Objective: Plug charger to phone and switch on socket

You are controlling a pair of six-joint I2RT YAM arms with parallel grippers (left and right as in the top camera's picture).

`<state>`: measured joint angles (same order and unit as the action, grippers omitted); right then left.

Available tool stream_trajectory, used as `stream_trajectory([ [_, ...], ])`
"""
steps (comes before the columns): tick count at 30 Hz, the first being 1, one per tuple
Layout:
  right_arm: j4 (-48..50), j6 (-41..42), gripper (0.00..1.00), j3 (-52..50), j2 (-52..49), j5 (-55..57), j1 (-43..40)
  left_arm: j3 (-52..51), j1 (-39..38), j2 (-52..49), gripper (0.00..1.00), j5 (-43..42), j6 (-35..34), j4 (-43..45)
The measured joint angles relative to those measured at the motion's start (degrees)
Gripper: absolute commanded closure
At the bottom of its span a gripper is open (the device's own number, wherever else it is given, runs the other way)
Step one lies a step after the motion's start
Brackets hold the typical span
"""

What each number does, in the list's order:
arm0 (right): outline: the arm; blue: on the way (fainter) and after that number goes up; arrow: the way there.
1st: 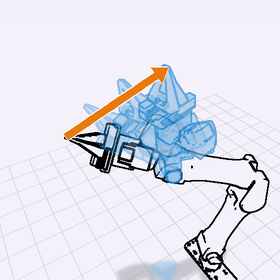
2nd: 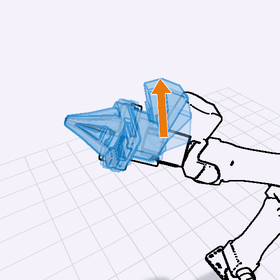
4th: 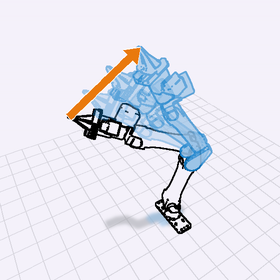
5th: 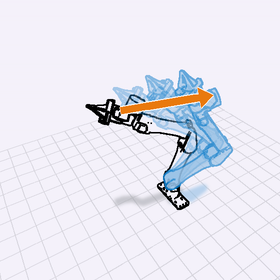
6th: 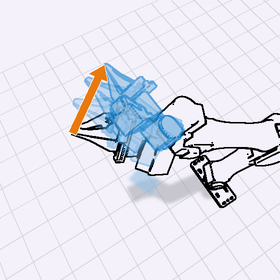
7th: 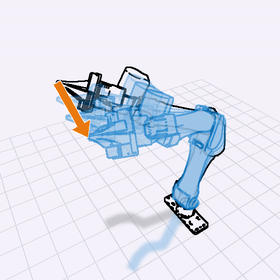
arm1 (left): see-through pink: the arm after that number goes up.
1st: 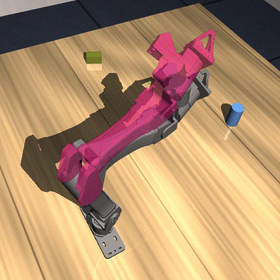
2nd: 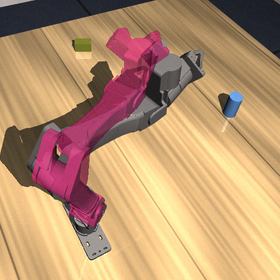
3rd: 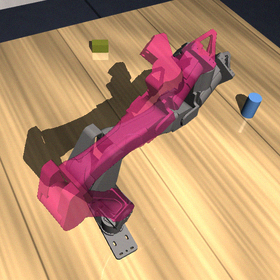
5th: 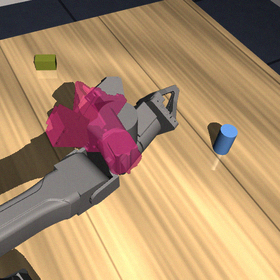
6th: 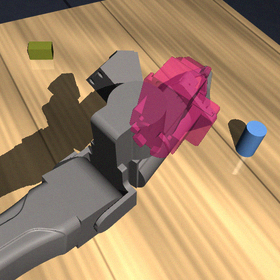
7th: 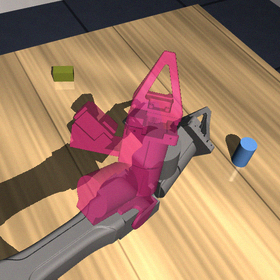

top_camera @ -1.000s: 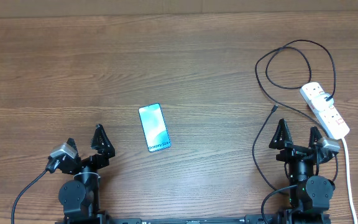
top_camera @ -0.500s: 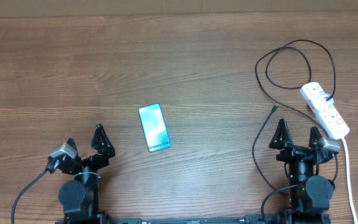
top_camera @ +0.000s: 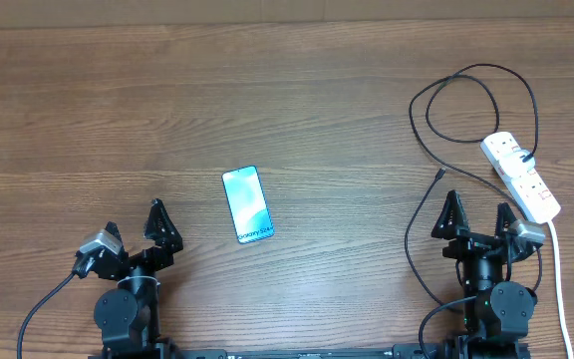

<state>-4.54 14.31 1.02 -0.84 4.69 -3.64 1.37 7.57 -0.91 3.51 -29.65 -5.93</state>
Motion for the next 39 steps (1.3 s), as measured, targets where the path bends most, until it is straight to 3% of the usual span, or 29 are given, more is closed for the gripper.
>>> stream_trajectory([
  [18, 0.0, 0.0, 0.0, 0.0, 0.0, 0.0, 0.0, 1.9, 0.0, 0.0, 0.0, -5.7, 5.9, -3.8],
  [33, 0.0, 0.0, 0.0, 0.0, 0.0, 0.0, 0.0, 16.1, 0.0, -0.3, 0.0, -6.7, 10.4, -15.6],
  [39, 0.0, 0.0, 0.0, 0.0, 0.0, 0.0, 0.0, 24.6, 0.0, -7.2, 0.0, -7.9, 10.4, -16.5],
])
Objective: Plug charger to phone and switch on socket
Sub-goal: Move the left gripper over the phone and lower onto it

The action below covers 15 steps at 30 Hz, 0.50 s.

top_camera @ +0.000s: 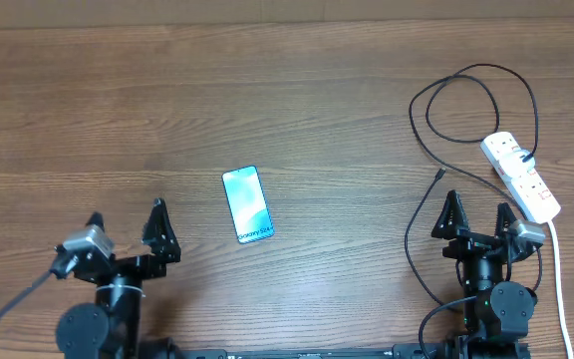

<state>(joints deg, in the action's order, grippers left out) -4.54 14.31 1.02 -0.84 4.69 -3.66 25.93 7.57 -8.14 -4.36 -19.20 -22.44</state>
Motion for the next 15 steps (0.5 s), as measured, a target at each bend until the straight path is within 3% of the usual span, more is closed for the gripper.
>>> stream_trajectory([
  [8, 0.0, 0.0, 0.0, 0.0, 0.0, 0.0, 0.0, 16.6, 0.0, -22.2, 0.0, -10.8, 1.4, -3.0],
  [15, 0.0, 0.0, 0.0, 0.0, 0.0, 0.0, 0.0, 31.6, -0.8, -39.3, 0.0, -16.7, 1.7, -15.1],
])
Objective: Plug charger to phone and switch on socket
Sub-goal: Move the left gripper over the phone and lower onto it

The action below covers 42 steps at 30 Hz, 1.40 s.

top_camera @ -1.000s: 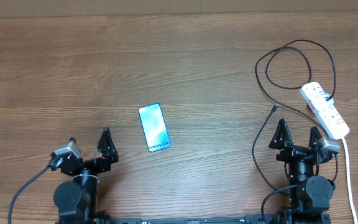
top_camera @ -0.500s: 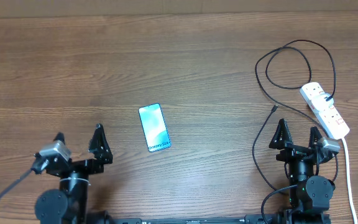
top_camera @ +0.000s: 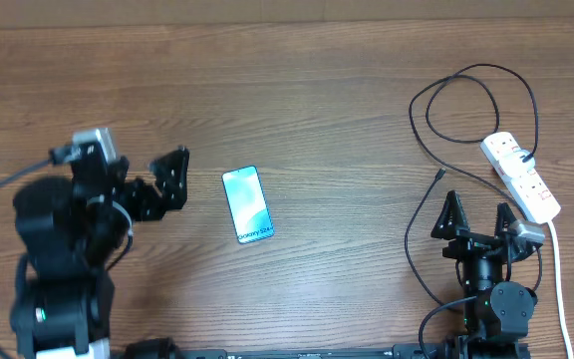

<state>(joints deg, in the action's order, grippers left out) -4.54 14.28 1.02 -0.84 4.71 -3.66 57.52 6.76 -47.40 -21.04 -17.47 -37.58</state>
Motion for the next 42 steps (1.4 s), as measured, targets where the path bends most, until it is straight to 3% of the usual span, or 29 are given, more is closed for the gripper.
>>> stream_trajectory([
  [6, 0.0, 0.0, 0.0, 0.0, 0.0, 0.0, 0.0, 8.1, -9.4, -9.9, 0.0, 2.7, 0.1, -5.5],
  [12, 0.0, 0.0, 0.0, 0.0, 0.0, 0.0, 0.0, 9.6, -25.5, -16.0, 0.0, 14.8, 0.1, -6.8],
  [17, 0.0, 0.0, 0.0, 0.0, 0.0, 0.0, 0.0, 9.7, -32.6, -21.5, 0.0, 22.8, 0.1, -9.3],
  [28, 0.0, 0.0, 0.0, 0.0, 0.0, 0.0, 0.0, 9.7, -33.3, -34.4, 0.0, 23.9, -0.9, -9.2],
  [36, 0.0, 0.0, 0.0, 0.0, 0.0, 0.0, 0.0, 9.8, -33.3, -43.4, 0.0, 24.9, -16.0, -13.3],
  [42, 0.0, 0.0, 0.0, 0.0, 0.0, 0.0, 0.0, 9.9, -33.3, -51.3, 0.0, 24.6, -20.7, -13.9],
])
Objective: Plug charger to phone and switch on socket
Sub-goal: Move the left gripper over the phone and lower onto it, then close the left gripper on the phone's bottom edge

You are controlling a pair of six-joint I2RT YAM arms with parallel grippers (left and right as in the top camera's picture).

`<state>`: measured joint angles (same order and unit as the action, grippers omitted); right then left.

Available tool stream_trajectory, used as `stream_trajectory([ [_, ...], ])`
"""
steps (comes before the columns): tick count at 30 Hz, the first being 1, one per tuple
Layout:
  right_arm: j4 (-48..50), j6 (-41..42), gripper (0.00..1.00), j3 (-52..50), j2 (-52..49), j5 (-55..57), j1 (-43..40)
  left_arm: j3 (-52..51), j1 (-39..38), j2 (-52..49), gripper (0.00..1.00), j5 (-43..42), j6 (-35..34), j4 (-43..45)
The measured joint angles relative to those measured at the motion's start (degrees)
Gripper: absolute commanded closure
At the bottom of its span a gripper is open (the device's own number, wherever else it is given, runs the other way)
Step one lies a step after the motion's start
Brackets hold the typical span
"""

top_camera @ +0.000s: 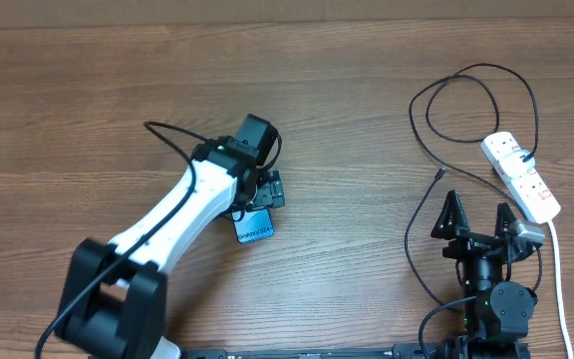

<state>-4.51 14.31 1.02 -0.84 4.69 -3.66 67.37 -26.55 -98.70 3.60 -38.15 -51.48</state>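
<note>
The phone (pixel 256 229) lies face up at the table's middle, and only its near end with the blue screen shows. My left gripper (pixel 258 198) hangs over its far half, hiding that part, with the fingers spread and seemingly open. The black charger cable (pixel 466 72) loops from the white power strip (pixel 522 178) at the right, and its free plug end (pixel 438 177) lies on the wood. My right gripper (pixel 478 213) stands open at the near right edge, just short of the plug end and holding nothing.
The left arm (pixel 167 224) stretches diagonally from the near left corner to the phone. A white mains lead (pixel 558 269) runs from the strip toward the near edge. More black cable (pixel 414 239) trails beside the right arm's base.
The left arm has reached right from beside the phone, and its gripper is now directly over the phone's far half. Neither the right arm, the cable nor the strip has shifted.
Both grippers first rested open at the near edge with the phone uncovered. The left arm then shifted slightly left, and later stood raised with its gripper open just left of the phone. It now covers the phone, which lies where it was.
</note>
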Motion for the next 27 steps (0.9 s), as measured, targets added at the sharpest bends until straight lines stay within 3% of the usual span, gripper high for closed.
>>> stream_trajectory([
  [27, 0.0, 0.0, 0.0, 0.0, 0.0, 0.0, 0.0, 0.0, 2.2, -6.3, 0.0, 0.7, -0.4, 5.2],
])
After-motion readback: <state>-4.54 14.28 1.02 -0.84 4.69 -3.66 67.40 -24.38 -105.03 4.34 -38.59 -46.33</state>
